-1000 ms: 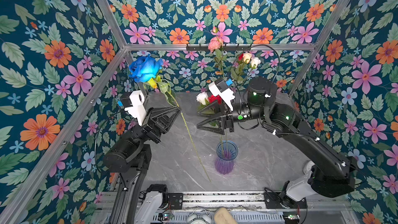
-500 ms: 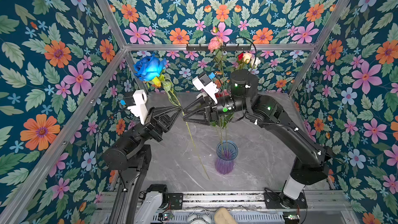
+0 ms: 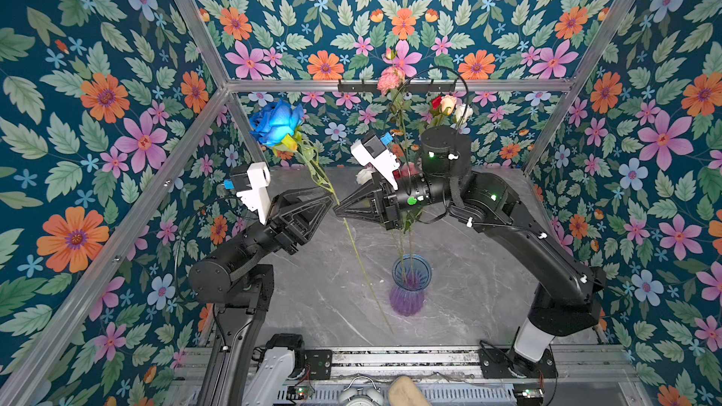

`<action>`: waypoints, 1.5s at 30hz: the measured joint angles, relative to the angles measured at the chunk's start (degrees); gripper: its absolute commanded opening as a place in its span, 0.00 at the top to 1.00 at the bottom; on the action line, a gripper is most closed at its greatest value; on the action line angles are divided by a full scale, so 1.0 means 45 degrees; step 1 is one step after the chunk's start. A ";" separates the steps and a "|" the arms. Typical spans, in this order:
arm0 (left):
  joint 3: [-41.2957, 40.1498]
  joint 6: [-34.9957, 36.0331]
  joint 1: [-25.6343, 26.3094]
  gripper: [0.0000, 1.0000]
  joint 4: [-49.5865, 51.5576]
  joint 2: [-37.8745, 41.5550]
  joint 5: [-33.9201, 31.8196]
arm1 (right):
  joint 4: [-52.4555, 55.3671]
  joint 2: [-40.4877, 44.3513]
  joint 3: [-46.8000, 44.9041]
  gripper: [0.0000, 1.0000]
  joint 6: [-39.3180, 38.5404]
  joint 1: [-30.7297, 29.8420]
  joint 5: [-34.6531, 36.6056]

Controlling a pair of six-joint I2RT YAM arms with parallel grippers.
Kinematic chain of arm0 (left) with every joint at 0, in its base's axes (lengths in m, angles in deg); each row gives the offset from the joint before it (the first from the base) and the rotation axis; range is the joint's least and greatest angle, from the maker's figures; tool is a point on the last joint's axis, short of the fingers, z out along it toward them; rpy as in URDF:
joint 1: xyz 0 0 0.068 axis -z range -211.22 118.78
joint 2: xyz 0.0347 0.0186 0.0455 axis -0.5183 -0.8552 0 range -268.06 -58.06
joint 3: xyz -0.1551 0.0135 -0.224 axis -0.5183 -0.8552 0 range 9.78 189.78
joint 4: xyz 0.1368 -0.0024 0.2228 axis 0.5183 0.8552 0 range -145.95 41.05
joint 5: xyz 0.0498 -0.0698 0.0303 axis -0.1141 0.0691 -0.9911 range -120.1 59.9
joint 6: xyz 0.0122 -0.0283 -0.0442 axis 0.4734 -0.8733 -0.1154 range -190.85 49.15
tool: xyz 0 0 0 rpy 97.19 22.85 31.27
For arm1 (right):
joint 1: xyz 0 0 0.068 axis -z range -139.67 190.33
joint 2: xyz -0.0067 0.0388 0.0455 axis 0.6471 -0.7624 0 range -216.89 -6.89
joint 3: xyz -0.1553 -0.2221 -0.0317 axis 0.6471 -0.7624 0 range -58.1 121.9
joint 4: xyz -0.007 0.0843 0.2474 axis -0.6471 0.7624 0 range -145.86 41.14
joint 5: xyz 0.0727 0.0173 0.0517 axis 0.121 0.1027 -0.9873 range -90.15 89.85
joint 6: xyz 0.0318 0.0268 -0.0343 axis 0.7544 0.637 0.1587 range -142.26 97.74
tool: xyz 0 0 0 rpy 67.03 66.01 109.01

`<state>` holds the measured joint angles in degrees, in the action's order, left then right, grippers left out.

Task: Arrange flowers in a vase
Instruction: Place the flower in the vase.

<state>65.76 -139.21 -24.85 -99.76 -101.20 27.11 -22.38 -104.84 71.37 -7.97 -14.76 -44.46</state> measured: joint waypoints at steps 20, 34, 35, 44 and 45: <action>-0.3866 0.6693 -0.0005 0.01 0.9447 0.2492 -0.3687 | -0.3249 0.8714 -0.8757 1.00 -0.2861 -0.0019 0.9233; -0.3521 0.6829 -0.0005 0.01 0.9350 0.1467 -0.3492 | -0.4371 0.8228 -0.9287 1.00 -0.3546 -0.0019 0.9539; -0.3483 0.6829 -0.0005 0.01 0.9350 0.1457 -0.3468 | -0.4357 0.8281 -0.9525 1.00 -0.3541 -0.0019 0.9544; -0.3390 0.6805 -0.0005 0.01 0.9345 0.1321 -0.3381 | -0.4425 0.9219 -1.2225 1.00 -0.2880 -0.0019 0.9607; -0.3434 0.6727 -0.0005 0.01 0.9306 0.1321 -0.3381 | -0.4459 0.9316 -1.2546 1.00 -0.2871 -0.0019 0.9641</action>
<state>50.31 -108.94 -24.87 -57.88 -95.25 11.90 -42.45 -62.92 14.91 -20.89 -14.85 -1.08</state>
